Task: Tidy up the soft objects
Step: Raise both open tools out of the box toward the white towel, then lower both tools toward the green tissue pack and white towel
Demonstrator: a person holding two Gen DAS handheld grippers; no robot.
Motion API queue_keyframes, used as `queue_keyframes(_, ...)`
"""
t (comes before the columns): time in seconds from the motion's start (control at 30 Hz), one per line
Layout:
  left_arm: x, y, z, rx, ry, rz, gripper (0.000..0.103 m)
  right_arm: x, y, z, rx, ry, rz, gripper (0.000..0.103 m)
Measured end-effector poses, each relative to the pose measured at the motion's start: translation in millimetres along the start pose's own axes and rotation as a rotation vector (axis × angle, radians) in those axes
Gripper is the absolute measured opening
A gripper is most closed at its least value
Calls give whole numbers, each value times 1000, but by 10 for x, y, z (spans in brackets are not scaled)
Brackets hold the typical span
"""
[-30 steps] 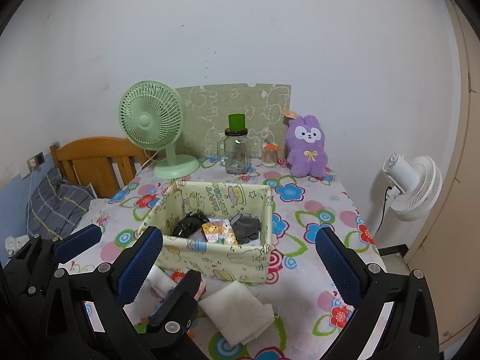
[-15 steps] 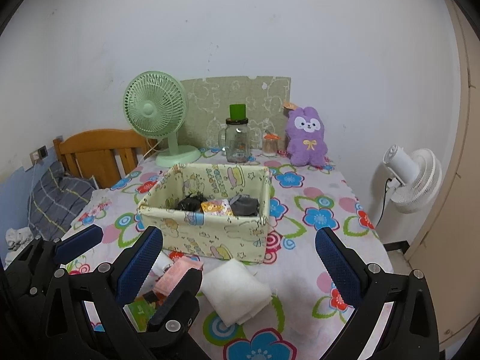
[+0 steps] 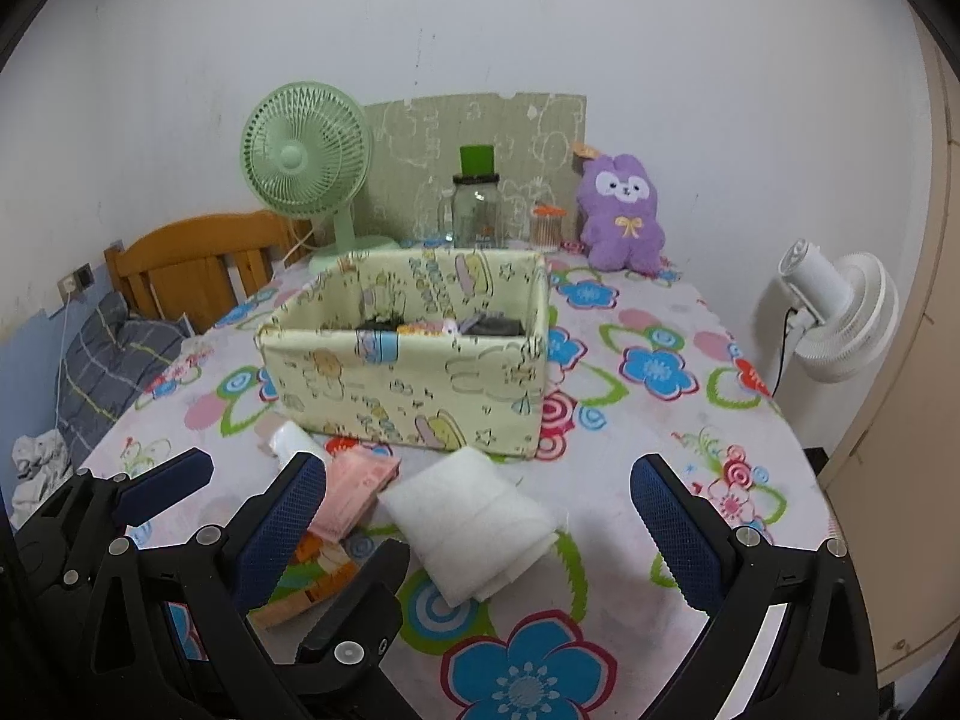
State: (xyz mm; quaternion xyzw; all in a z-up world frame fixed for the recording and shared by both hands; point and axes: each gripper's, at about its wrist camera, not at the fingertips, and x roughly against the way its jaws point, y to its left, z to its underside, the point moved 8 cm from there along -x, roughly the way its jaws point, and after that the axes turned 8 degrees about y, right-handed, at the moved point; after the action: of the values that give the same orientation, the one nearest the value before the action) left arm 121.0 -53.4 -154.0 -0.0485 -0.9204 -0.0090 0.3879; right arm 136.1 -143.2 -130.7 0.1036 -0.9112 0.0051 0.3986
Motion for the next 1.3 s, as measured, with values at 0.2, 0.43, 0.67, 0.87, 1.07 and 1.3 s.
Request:
queue_keyframes(0.2, -154, 60, 133, 19, 45, -5, 103, -170, 27, 118, 6, 42, -14, 103)
queue_keyframes(0.43, -307, 151, 261, 42, 97, -13, 103, -342, 56, 230, -1, 87, -31, 102)
queue_keyframes(0.67, -464, 236, 333, 68, 138, -14, 103, -492, 101, 294, 7, 123, -29, 102)
queue_keyframes(0.87, -579, 291, 370, 79, 163, -22, 102, -627, 128, 340, 13, 157, -22, 102)
queue_keyframes(1.07, -649, 340, 389, 80, 173, -39, 101, -742, 142, 366, 22, 182, -14, 102)
queue_keyframes(1.3, -708, 379, 387, 92, 184, -42, 101, -844, 116, 359, 19, 199, 0, 102)
